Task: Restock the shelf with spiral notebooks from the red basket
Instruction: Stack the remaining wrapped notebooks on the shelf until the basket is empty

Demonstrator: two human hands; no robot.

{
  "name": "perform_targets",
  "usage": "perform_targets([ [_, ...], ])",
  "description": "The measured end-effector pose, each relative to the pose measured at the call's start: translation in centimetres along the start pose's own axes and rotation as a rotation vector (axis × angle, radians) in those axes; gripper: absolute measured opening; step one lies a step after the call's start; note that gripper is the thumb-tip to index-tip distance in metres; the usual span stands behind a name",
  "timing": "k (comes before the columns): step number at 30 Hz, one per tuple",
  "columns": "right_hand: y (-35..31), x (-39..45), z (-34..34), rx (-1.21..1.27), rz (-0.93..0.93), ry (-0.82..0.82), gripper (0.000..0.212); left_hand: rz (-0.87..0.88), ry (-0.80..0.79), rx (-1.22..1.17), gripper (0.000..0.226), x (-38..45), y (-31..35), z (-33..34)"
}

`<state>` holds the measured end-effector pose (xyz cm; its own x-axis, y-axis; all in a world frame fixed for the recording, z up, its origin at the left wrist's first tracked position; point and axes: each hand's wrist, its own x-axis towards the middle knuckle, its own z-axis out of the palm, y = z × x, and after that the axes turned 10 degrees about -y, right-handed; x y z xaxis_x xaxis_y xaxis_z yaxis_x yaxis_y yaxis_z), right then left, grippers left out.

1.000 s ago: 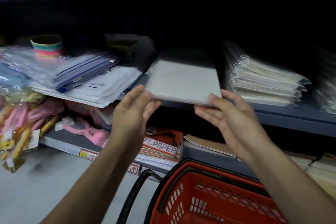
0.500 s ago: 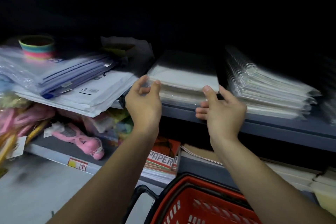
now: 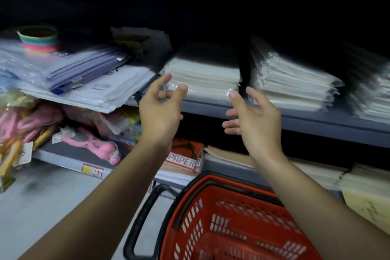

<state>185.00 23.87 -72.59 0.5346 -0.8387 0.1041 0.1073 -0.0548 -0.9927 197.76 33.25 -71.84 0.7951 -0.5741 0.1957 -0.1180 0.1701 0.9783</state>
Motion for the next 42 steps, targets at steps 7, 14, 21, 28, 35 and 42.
perform_targets([
  [7, 2.5, -10.0, -7.0, -0.168, 0.255, -0.126, 0.043, -0.197, -0.116, 0.099, 0.032, -11.3, -2.8, -1.6],
  [14, 11.3, -18.7, -12.6, -0.355, 0.638, -0.223, 0.039, -0.563, -0.237, 0.2, 0.03, -21.0, -10.1, -1.9],
  [21, 17.3, -22.1, -12.3, -0.377, 0.875, -0.241, 0.042, -0.778, -0.466, 0.485, 0.022, -22.7, -15.1, 0.4],
  [28, 20.3, -21.4, -11.9, -0.481, 1.015, -0.283, 0.065, -0.633, -0.781, 1.133, 0.026, -23.8, -17.7, 0.0],
  [35, 22.7, -21.3, -11.5, -0.303, 1.157, -0.396, 0.053, -0.711, -0.873, 1.02, 0.028, -23.0, -17.8, -0.9],
  [42, 22.4, -21.9, -12.8, -0.186, 1.201, -0.279, 0.05, -0.731, -0.762, 0.922, 0.028, -23.6, -16.6, -0.4],
])
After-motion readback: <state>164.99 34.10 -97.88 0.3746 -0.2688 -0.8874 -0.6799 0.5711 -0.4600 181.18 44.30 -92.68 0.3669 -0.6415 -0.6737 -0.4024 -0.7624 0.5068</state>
